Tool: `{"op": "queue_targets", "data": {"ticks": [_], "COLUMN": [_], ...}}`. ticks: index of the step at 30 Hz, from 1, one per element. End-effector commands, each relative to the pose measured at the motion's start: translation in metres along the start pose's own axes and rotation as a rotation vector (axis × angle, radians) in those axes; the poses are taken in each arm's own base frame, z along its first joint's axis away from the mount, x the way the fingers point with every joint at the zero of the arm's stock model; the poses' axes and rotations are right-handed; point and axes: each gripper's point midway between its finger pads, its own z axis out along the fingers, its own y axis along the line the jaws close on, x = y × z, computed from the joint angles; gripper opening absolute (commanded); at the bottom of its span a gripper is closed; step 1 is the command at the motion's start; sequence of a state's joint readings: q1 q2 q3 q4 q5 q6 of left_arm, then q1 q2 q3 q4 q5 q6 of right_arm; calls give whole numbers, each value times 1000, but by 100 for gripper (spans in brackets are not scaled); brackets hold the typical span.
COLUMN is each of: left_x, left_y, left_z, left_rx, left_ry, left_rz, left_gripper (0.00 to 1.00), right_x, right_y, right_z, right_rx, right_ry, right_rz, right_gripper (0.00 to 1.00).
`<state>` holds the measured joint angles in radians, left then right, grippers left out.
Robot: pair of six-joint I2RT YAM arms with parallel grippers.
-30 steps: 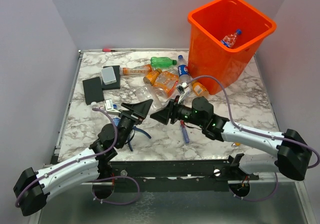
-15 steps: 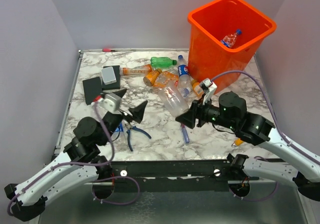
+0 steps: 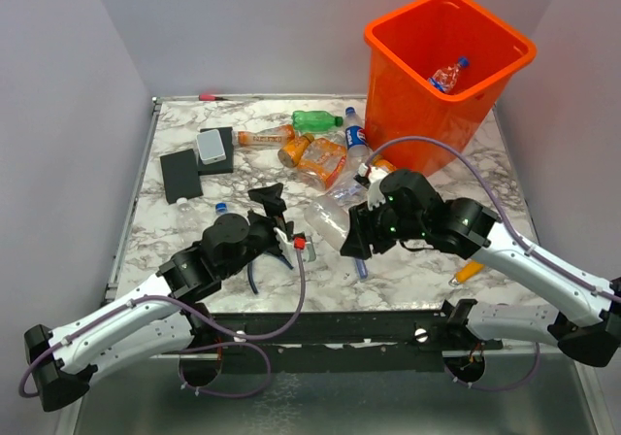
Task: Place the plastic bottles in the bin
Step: Place the plastic bottle in the trash bin.
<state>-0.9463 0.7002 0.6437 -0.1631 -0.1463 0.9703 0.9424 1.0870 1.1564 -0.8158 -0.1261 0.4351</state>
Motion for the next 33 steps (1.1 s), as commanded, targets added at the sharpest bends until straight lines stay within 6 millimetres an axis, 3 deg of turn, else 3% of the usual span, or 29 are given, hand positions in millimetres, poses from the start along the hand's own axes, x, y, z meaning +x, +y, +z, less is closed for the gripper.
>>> {"op": "queue_targets", "data": {"ticks": [1,10,23,29,31,33], "left_x": [-20,-32,-28,-24,-23,-24], "left_y": [-4,-37,-30,-34,-33,-29], "left_z": [3,8,14,18,19,19], "left_rx": [59,155,100,109,105,85], "left_ry": [-66,-98,-58,-44,-38,-35], "left_rz": [187,298,345,376,379,363], "left_gripper": [99,99,67,69,65,55], "right_x": [-16,-43,-45,-46,-47,-47], "right_y": [13,27,32,39,41,42], "right_z": [0,18,25,20,19,17], "right_rx": [-42,-68,-90,-121,-131,-136], "right_ry": [1,27,62,62,61,58], "right_rz": [-45,-99,-121,-123,-122,-122], "right_gripper": [6,6,6,6,6,7]}}
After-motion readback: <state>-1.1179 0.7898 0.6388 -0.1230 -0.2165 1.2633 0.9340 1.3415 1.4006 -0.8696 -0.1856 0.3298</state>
